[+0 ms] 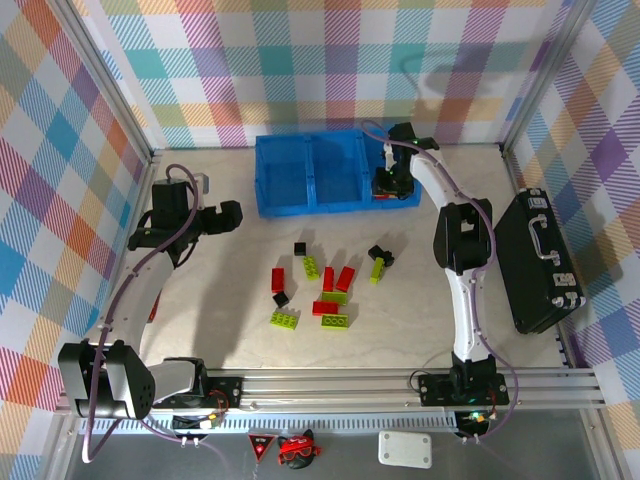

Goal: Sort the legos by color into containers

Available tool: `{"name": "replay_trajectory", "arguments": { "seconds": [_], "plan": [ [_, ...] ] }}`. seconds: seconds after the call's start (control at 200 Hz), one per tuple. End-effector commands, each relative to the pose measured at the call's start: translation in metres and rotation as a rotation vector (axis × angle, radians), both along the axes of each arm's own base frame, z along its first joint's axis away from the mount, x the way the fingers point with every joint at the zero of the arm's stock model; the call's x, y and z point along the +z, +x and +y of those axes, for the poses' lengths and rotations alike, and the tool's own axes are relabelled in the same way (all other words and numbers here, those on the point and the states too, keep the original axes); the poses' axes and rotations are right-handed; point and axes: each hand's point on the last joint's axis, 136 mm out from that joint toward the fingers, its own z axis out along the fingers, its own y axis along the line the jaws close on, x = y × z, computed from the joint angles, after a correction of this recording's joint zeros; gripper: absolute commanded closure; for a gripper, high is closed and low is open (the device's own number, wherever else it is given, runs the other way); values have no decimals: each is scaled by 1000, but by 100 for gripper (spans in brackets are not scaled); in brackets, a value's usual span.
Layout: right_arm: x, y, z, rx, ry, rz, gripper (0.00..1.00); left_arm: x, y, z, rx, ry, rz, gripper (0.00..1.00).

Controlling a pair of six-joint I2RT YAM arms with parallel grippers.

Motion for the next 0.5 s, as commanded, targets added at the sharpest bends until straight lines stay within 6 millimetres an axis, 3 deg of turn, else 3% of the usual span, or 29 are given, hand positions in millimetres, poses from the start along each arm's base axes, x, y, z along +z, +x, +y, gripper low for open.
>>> {"name": "replay_trajectory", "arguments": {
  "seconds": [0.0, 0.3, 0.495],
  "plan": [
    [4, -18, 3, 25, 29, 51, 84, 13, -1, -5, -30, -3, -29, 4],
    [16, -43, 3, 44, 38, 86, 84, 8, 3, -15, -56, -60, -12, 4],
    [19, -34, -4, 43, -7, 49, 84, 1, 8, -15, -44, -77, 9, 3]
  ]
}}
